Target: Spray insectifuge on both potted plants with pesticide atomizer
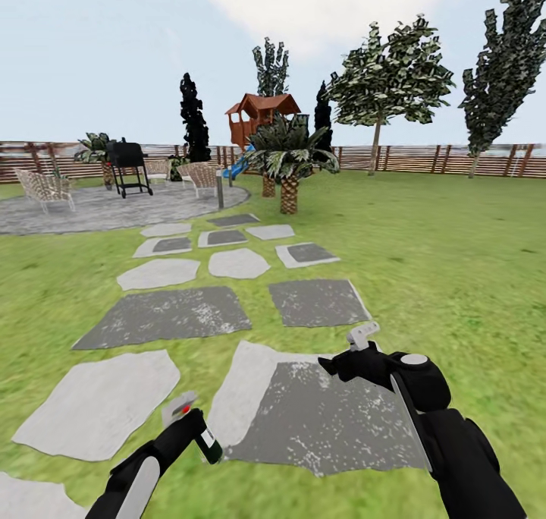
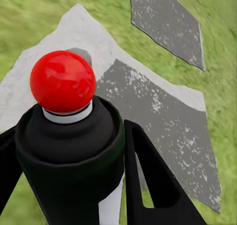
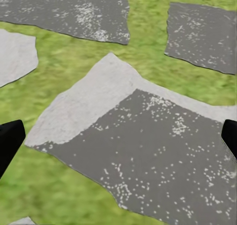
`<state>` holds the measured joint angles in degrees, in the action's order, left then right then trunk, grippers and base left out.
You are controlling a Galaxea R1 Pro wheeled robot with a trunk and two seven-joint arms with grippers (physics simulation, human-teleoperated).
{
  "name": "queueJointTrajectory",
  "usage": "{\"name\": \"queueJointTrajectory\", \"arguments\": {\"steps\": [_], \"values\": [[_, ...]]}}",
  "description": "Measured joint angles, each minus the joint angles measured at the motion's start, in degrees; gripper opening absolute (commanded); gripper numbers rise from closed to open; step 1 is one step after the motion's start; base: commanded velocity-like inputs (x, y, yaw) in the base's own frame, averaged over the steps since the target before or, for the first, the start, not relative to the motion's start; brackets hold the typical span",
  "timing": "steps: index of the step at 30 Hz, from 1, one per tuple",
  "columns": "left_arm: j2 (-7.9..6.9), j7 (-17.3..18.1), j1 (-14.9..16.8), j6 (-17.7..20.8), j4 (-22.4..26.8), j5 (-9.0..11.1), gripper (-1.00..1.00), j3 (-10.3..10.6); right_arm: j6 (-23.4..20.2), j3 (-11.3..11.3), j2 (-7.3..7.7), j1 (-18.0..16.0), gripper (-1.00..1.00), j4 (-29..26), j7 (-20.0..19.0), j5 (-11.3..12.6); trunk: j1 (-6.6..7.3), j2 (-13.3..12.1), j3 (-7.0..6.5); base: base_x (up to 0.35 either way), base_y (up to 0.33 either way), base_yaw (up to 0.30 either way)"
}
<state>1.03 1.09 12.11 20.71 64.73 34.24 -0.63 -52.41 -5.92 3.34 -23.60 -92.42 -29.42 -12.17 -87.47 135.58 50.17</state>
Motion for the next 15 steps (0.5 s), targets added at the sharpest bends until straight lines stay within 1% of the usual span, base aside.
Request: {"name": "queueJointTrajectory", "arguments": {"steps": [15], "values": [[0.0, 0.0, 0.0, 0.0, 0.0, 0.0, -1.0, 0.0, 0.0, 0.0, -0.04, 0.0, 1.0, 0.0, 0.0, 0.0, 0.01, 0.0, 0.0, 0.337, 0.0, 0.0]]}}
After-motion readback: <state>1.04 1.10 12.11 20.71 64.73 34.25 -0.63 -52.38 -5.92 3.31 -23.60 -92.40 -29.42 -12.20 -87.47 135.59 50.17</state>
